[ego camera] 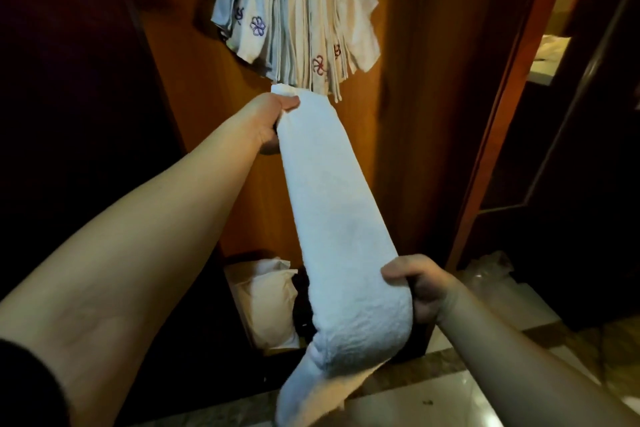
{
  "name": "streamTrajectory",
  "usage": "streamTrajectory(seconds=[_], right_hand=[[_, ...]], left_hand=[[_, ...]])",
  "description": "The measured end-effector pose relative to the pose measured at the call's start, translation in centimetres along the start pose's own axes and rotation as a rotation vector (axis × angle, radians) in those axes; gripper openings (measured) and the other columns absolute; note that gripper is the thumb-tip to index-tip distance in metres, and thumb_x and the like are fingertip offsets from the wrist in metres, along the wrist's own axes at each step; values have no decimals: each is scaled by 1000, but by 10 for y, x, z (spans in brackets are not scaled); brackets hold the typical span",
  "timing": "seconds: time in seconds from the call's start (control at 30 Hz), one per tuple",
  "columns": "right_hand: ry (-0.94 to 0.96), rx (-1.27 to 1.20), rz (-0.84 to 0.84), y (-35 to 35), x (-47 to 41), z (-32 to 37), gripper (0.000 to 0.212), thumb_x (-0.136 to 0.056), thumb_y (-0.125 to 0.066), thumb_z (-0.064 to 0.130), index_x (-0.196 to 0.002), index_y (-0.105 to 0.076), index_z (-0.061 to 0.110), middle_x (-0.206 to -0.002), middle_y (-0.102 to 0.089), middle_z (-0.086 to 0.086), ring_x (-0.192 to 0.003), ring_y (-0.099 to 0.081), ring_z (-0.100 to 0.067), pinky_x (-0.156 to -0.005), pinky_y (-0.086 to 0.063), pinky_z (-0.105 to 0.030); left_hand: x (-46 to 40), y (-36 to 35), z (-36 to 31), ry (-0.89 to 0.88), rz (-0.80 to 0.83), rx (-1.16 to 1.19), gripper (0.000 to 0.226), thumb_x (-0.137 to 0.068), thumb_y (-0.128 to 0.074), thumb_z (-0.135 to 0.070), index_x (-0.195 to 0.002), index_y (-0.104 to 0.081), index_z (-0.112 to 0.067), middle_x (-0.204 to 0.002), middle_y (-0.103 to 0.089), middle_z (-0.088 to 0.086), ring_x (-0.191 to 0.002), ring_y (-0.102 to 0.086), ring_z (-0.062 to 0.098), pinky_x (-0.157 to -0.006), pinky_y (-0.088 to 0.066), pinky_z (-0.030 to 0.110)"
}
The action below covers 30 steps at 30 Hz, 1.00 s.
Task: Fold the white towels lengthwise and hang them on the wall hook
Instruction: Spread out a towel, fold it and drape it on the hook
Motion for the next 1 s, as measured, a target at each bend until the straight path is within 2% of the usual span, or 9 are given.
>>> streamTrajectory(seconds=[0.23,0.33,0.43,0.5,0.63,0.7,0.83,0.9,1.0], right_hand=[[183,110,39,-32,15,33,61,-34,-100,29,-90,-82,10,-94,-77,-9,-87,-75,-20,-76,-59,-31],[283,103,-7,-38,15,54,60,-34,-98,31,-85,-81,5,-87,-77,-12,-80,-75,-22,-71,-59,-30],[386,137,-23,-43,11,79,56,-48,-92,34,-95,-80,6,-92,-76,-13,-85,-74,-24,-75,-59,-31],[437,157,-45,-44,9,93,55,-56,-86,35,-103,-78,7,-102,-75,-15,-94,-73,-27,-81,-58,-33],[489,136,-202,-40,10,114,69,-47,-89,29,-109,-74,4,-110,-73,-16,-101,-71,-29,-93,-55,-38],[549,150,-357,-43,10,123,54,-61,-76,18,-112,-68,2,-109,-72,-18,-101,-69,-31,-102,-49,-46],[700,317,-623,-58,13,138,9,-86,-61,11,-92,-66,5,-81,-70,-12,-79,-69,-27,-79,-56,-41],[719,414,-664,-65,11,147,15,-96,-52,10,-88,-64,7,-73,-70,-6,-71,-68,-22,-66,-56,-34],[698,520,-723,-80,3,160,14,-99,-50,18,-92,-60,10,-82,-69,-7,-79,-68,-20,-61,-55,-32]], left_hand=[[-32,5,54,66,4,-180,31,-104,-51,-27,-120,-57,-2,-105,-71,15,-92,-71,29,-93,-54,42],[-39,10,88,159,65,-179,48,-107,-37,-43,-104,-64,-3,-96,-69,16,-82,-69,28,-67,-58,38],[-20,5,108,230,193,-256,49,-109,-30,-37,-86,-59,-5,-71,-69,12,-58,-69,23,-40,-53,28],[-13,5,119,209,262,-410,47,-109,-32,-33,-82,-58,-5,-57,-68,6,-47,-67,15,-47,-53,27],[-8,9,124,88,301,-351,46,-101,-47,-50,-105,-62,-7,-100,-68,16,-89,-65,30,-85,-55,41],[3,8,119,-2,239,-225,48,-100,-50,-51,-104,-66,-6,-93,-70,17,-86,-66,31,-82,-54,41],[38,3,106,-341,64,-74,34,-106,-43,-37,-90,-61,-13,-84,-66,3,-77,-63,17,-71,-47,31],[65,4,104,-595,-95,-46,31,-107,-40,-30,-91,-61,-14,-89,-66,0,-82,-63,10,-75,-48,23],[103,-11,113,-683,58,28,46,-107,-31,-39,-93,-66,-12,-92,-72,3,-93,-68,15,-87,-51,27]])
Point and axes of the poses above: each hand's wrist, its own x-axis away from the middle knuckle, its own y-axis out of the back of the hand, z = x × y, the point moved 1 cm from there along -x, towards the middle knuckle
